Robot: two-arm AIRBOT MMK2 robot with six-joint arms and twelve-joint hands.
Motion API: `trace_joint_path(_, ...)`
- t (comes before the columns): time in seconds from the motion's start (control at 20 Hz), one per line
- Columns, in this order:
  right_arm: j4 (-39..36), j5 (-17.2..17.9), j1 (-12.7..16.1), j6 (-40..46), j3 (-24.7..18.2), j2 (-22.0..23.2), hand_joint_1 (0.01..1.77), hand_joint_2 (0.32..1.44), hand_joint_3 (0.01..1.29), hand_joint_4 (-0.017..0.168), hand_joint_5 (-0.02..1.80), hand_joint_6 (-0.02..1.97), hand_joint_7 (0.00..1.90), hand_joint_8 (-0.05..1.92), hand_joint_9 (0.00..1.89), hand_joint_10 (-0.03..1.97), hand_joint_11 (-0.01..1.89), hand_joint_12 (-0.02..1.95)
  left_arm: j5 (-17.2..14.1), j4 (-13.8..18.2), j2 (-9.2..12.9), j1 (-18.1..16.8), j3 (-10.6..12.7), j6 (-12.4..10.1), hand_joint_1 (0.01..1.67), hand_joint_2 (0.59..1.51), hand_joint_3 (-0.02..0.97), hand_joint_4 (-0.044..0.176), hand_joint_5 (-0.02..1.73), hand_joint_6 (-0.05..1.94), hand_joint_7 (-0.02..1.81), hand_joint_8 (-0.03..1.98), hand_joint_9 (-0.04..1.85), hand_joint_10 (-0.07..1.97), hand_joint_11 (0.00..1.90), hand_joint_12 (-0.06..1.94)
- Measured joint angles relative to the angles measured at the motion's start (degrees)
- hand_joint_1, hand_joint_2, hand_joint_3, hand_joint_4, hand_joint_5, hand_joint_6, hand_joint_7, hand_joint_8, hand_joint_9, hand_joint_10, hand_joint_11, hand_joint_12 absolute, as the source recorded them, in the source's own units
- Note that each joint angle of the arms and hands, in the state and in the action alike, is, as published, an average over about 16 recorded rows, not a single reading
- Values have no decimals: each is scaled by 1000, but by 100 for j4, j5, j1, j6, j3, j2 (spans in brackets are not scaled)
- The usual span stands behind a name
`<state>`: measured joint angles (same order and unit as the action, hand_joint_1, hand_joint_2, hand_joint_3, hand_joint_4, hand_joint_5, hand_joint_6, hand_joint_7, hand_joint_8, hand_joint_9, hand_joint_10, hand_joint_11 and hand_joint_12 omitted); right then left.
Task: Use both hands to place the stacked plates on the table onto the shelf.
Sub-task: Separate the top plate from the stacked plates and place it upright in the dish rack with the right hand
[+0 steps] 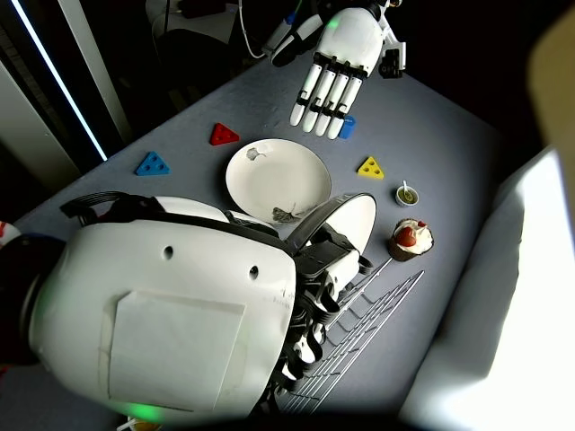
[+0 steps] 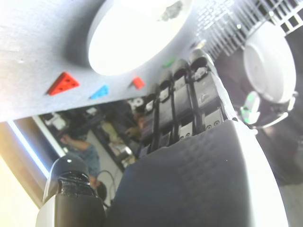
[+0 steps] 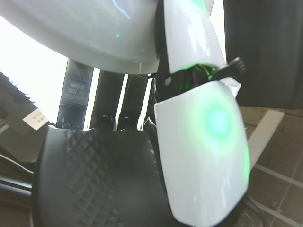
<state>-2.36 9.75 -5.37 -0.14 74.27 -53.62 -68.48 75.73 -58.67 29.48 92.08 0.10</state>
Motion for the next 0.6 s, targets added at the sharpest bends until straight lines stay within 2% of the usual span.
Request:
trace_joint_path(0.25, 154, 112, -116, 15, 163, -140, 1498, 979, 12, -5, 909, 812, 1089, 645, 1118, 706, 899, 1455, 12, -26, -1, -10, 2, 0, 52, 1030, 12, 0, 160, 6, 180, 3, 171, 11, 157, 9)
trace_joint_path(0.6, 377, 300, -380, 28, 363, -324, 1497, 982, 12, -5, 896, 849, 1095, 603, 1112, 722, 928, 1418, -12, -268, -3, -73, 99, 0, 66, 1030, 12, 1, 170, 7, 186, 2, 179, 10, 172, 12)
